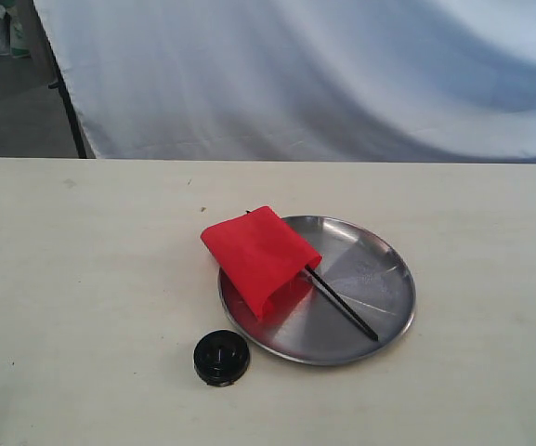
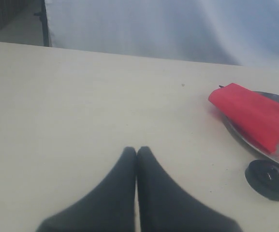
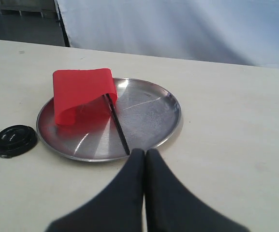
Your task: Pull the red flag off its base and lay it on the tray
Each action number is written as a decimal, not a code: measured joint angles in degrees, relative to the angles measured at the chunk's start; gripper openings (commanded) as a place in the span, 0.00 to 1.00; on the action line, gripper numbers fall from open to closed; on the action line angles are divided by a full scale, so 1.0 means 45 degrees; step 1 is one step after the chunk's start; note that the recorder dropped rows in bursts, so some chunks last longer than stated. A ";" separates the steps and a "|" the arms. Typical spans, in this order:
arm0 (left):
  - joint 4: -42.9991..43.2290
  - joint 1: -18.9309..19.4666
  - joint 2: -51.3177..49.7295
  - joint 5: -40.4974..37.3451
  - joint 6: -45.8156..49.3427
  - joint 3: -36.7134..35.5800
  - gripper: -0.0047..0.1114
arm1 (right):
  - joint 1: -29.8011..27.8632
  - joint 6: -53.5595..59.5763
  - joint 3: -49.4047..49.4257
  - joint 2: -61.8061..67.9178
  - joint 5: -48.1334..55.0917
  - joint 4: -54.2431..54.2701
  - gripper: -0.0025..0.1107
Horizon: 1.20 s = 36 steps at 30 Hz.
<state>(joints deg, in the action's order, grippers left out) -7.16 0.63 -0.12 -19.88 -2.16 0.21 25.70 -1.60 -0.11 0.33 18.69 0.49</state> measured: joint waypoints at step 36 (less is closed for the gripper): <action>0.0000 0.0000 0.0000 0.0000 0.0000 0.0000 0.04 | -0.3801 -0.0044 0.0000 0.0000 0.0000 -0.0026 0.02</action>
<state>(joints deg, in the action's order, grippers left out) -7.16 0.63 -0.12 -19.88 -2.16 0.21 8.59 -1.80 -0.11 0.33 18.69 0.37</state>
